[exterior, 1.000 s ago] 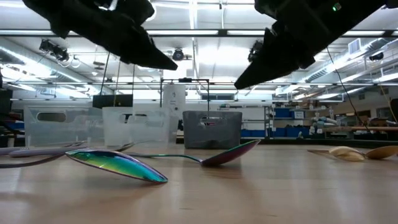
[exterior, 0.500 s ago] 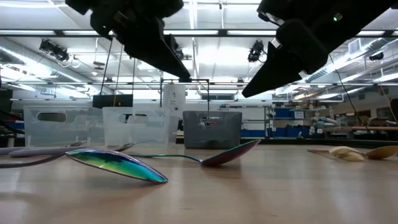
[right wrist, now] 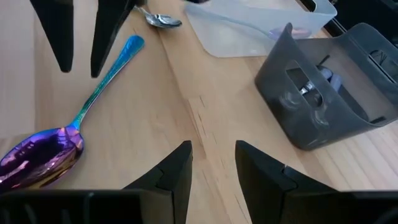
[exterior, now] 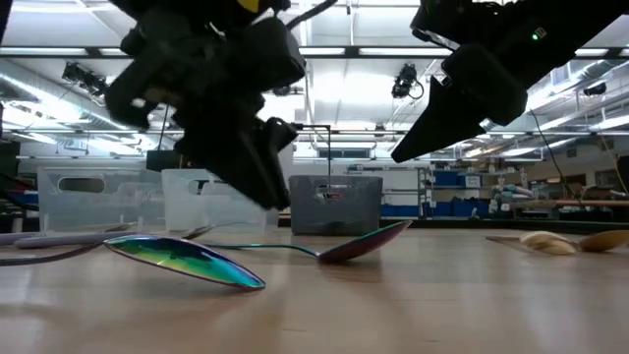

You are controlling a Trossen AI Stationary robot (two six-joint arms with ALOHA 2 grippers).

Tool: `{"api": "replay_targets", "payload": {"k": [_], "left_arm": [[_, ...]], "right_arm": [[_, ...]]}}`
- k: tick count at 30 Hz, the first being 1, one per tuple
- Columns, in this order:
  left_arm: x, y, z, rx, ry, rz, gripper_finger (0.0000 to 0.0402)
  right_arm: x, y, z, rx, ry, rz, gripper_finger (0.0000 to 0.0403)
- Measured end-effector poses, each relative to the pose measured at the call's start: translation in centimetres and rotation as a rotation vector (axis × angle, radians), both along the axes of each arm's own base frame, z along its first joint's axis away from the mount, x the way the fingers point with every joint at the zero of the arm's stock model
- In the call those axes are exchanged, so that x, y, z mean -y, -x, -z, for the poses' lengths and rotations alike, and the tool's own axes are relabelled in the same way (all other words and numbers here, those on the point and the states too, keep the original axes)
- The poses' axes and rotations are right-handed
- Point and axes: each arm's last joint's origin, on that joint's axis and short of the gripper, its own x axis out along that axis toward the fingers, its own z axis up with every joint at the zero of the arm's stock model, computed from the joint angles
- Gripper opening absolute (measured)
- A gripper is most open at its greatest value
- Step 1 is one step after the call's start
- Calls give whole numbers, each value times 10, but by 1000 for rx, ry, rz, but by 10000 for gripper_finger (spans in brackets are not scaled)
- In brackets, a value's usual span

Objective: Sort silverware by color (type)
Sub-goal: Put the blue spoon into the transparent bin

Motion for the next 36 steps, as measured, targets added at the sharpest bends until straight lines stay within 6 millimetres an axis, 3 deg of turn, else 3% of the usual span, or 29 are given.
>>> {"api": "replay_targets", "payload": {"k": [11,17,21,27,36], "left_arm": [[-9,-12,20,31,-30,9,106],[-10,-16,17,81,-29,15,143],[-10,-17,24,77,-61,49,156],[-10,-21,37,71,-69,57,157],[-11,-19,39,28,-51,31,145]], "right_arm": [[0,0,0,3,2,-4,132],[-1,-1,-1,11,-1,-6,132],[-1,-1,-1,15,-3,-7,132],[-1,-2,-2,19,-4,-9,132],[-1,-2,-2,21,-3,-11,132]]}}
